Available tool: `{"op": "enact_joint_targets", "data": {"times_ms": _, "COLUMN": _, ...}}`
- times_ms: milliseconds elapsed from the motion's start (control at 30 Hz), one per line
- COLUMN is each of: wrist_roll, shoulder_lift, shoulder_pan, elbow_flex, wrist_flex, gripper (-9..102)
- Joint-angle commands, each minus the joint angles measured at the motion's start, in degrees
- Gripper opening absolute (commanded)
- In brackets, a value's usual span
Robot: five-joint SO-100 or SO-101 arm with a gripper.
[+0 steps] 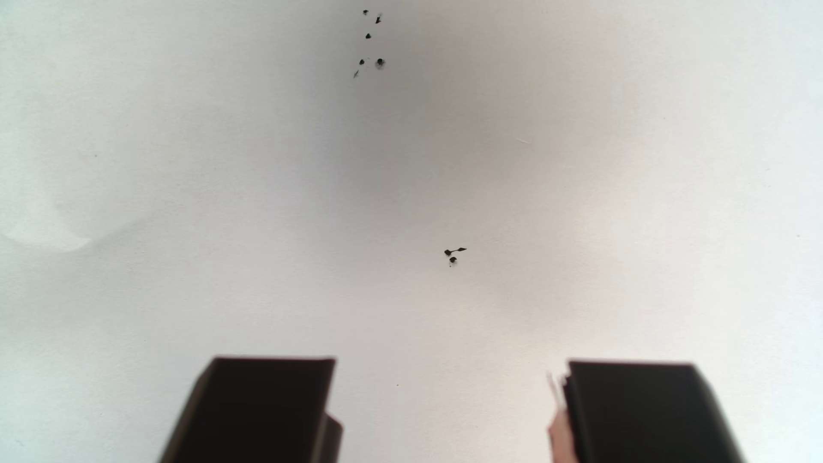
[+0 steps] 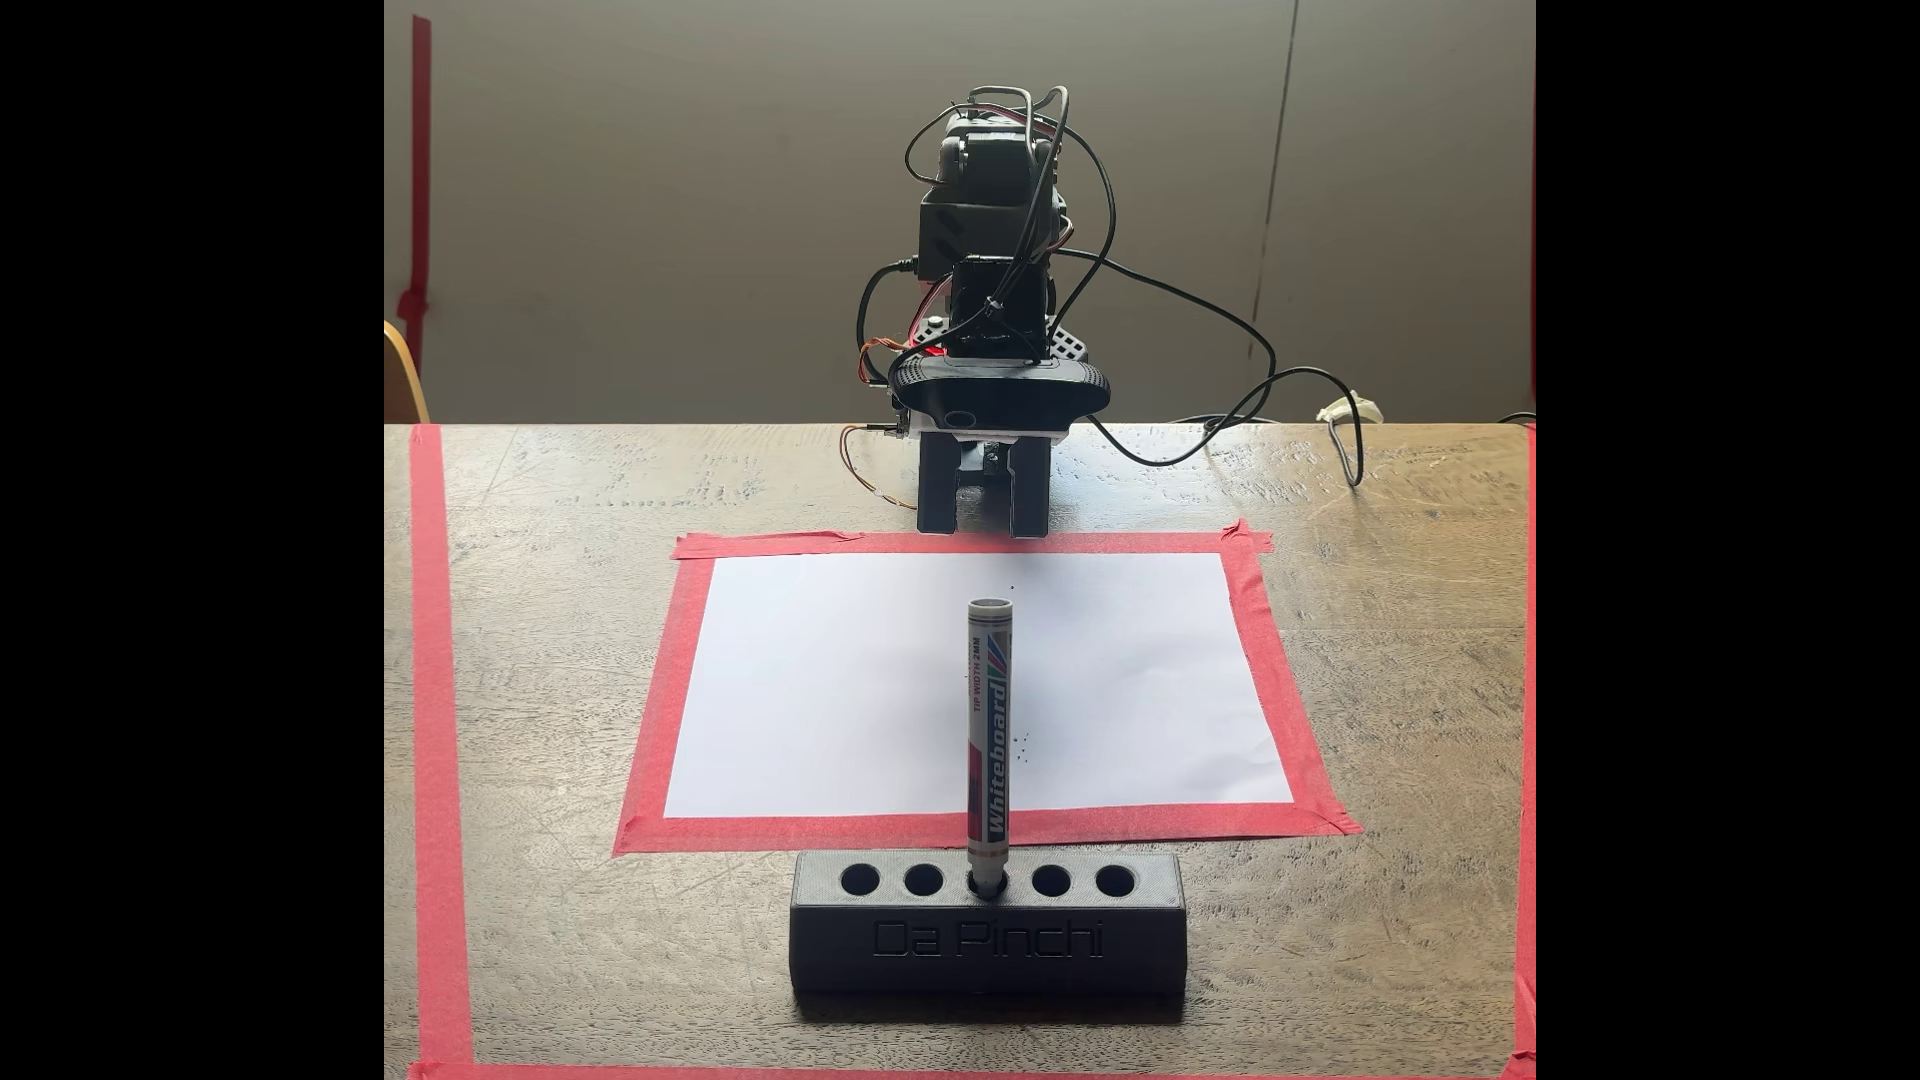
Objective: Pick up a pen
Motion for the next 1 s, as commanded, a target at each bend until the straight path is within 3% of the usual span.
{"op": "enact_joint_targets", "data": {"times_ms": 0, "wrist_roll": 0.44, "shoulder_lift": 0.97, "shoulder_pan": 0.18, "elbow_flex": 0.7, "wrist_flex": 0.09, "gripper": 102}}
{"op": "enact_joint_targets", "data": {"times_ms": 967, "wrist_roll": 0.44, "shoulder_lift": 0.0, "shoulder_pan": 0.62, "elbow_flex": -2.55, "wrist_flex": -0.7, "gripper": 102}}
